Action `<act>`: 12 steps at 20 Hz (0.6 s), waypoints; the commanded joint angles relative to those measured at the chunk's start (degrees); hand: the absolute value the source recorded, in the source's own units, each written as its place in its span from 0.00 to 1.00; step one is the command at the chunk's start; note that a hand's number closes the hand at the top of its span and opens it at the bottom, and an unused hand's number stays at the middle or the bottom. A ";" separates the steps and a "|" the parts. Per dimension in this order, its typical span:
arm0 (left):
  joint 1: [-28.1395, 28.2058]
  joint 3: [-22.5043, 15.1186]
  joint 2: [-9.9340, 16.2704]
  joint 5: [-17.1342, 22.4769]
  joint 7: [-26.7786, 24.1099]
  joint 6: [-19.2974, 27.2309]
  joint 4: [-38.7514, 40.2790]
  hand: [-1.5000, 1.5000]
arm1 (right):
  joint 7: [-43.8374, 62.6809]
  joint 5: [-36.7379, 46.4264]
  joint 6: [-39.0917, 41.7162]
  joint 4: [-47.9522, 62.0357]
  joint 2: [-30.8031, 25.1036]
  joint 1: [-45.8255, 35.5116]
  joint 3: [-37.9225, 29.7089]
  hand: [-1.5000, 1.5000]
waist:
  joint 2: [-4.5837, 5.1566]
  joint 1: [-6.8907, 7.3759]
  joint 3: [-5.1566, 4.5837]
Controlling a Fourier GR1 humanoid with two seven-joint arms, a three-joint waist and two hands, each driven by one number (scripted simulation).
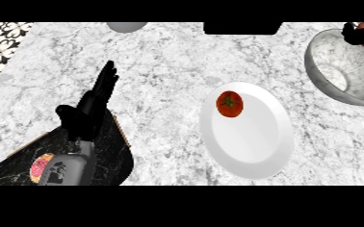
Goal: Pick the squash from the plate and place it in the bowl
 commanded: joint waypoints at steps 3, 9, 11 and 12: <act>2.57 -1.37 -1.43 -1.11 -1.25 0.87 -0.69 0.50 | -9.35 -3.12 -1.62 12.96 -2.37 0.70 -3.11 1.00 | -0.04 0.11 0.01; -1.11 0.44 -0.62 -0.07 -0.75 0.13 1.43 0.50 | -15.98 -10.81 4.13 22.10 -1.68 0.41 -8.21 0.00 | 0.18 0.12 0.06; 1.34 -1.99 -2.31 -1.70 -0.77 1.43 -0.90 0.50 | -21.76 -12.42 5.92 26.13 -5.22 -0.32 -9.88 0.00 | 0.23 0.63 0.09; 2.04 -0.80 -1.63 -0.61 -2.35 0.49 0.21 0.50 | -22.64 -13.27 3.80 25.36 -2.43 -0.59 -9.98 0.00 | 0.14 0.47 0.06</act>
